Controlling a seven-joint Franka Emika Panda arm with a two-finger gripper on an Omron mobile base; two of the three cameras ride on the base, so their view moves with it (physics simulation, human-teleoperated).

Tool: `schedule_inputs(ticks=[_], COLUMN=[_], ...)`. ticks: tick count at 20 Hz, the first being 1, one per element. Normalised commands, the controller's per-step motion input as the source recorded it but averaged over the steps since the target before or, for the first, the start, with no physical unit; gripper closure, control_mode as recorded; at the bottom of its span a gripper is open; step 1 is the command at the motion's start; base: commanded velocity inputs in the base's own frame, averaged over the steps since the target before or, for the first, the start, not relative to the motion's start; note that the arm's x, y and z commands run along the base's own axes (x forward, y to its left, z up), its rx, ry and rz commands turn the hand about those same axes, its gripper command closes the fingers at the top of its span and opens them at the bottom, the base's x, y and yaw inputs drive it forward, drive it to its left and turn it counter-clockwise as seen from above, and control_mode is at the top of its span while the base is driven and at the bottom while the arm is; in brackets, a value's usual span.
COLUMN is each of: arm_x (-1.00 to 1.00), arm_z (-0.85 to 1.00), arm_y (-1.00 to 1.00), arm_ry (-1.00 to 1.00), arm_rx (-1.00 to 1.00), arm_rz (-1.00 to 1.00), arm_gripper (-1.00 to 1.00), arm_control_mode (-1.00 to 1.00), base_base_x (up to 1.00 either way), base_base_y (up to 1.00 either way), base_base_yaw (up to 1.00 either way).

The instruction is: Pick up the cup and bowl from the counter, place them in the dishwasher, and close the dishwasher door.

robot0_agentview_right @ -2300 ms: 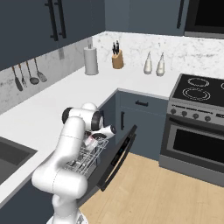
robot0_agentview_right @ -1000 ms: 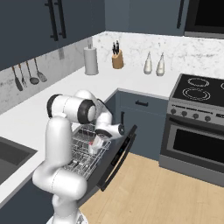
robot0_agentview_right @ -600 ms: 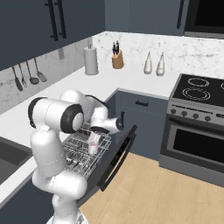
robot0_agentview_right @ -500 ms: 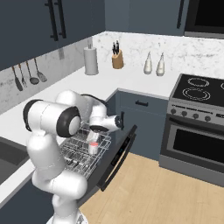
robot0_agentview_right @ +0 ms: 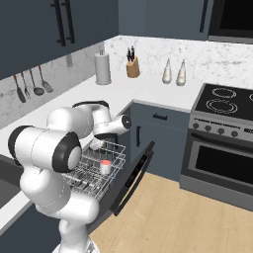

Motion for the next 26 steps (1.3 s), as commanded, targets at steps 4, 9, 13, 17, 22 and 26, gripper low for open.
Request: schedule_inputs(ticks=[4,9,13,17,22,26], arm_x=[0.00,0.00,0.00,0.09,0.18,0.14], arm_z=[0.11,0.01,0.06,0.00,0.00,0.00], arm_y=[0.56,0.56,0.52,0.42,0.10,0.06], arm_ry=[0.08,0.10,0.06,0.08,0.09,0.02], arm_rx=[-0.06,-0.10,-0.10,-0.07,-0.04,-0.08], arm_rz=[0.00,0.00,0.00,0.00,0.02,0.05], arm_gripper=[-1.00,-1.00,-1.00,-1.00,-1.00,-1.00], arm_control_mode=[-1.00,-1.00,-1.00,-1.00,-1.00,-1.00], base_base_x=[0.00,0.00,0.00,0.00,0.00,0.00], base_base_y=[0.00,0.00,0.00,0.00,0.00,0.00], base_base_yaw=[0.00,0.00,0.00,0.00,0.00,0.00])
